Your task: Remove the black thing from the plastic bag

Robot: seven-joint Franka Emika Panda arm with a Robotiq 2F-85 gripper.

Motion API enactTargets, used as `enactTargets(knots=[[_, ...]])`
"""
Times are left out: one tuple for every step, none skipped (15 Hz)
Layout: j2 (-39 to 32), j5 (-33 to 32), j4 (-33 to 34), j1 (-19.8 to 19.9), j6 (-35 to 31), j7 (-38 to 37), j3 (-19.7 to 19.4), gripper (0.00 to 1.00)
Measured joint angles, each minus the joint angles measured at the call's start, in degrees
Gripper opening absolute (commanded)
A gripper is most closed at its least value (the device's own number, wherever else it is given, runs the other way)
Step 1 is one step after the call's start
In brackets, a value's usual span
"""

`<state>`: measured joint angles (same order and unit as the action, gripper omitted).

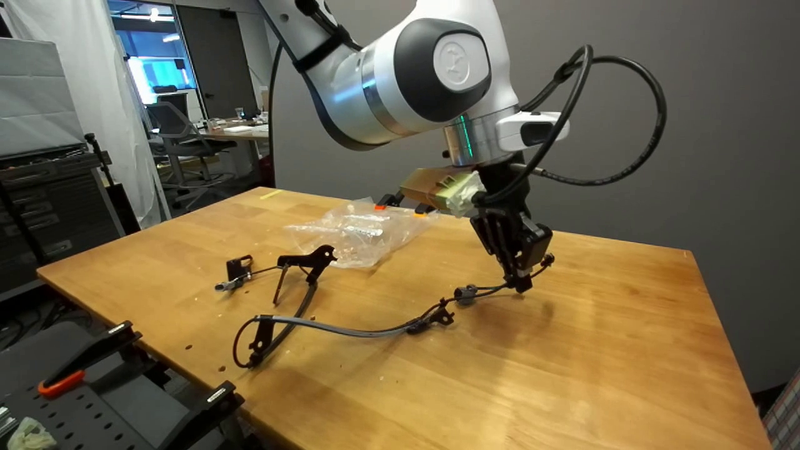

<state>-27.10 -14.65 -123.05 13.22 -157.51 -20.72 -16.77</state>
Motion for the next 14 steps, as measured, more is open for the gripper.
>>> enactTargets(knots=[[-0.87,0.09,0.46,-0.1,0.12,0.36,-0.53,0.47],[-1.52,0.44,0.74,-0.09,0.46,0.93,-0.77,0.56],[-1.98,0.86,0.92,-0.09,0.74,1.49,-0.88,0.63],[-2.27,0.95,1.05,-0.12,0.86,1.7,-1.01,0.71],[-2.4,0.95,1.12,-0.43,0.88,1.72,-1.44,0.78],[-2.4,0.95,1.16,-1.03,0.88,1.71,-2.21,0.87],[-2.35,0.77,1.2,-1.91,0.88,1.71,-3.2,0.94],[-2.19,0.49,1.2,-2.97,0.88,1.65,-4.31,0.99],[-1.85,0.23,1.15,-4.1,0.88,1.55,-5.38,1.0],[-1.35,-0.06,1.07,-5.27,0.88,1.32,-6.4,1.0],[-0.67,-0.42,0.93,-6.54,0.77,0.79,-7.46,1.0],[0.27,-0.86,0.71,-7.81,0.7,-0.02,-8.47,1.0],[1.44,-1.02,0.35,-8.98,0.39,-0.99,-9.3,1.0],[2.89,-1.03,-0.14,-9.86,-0.23,-2.08,-9.75,1.0]])
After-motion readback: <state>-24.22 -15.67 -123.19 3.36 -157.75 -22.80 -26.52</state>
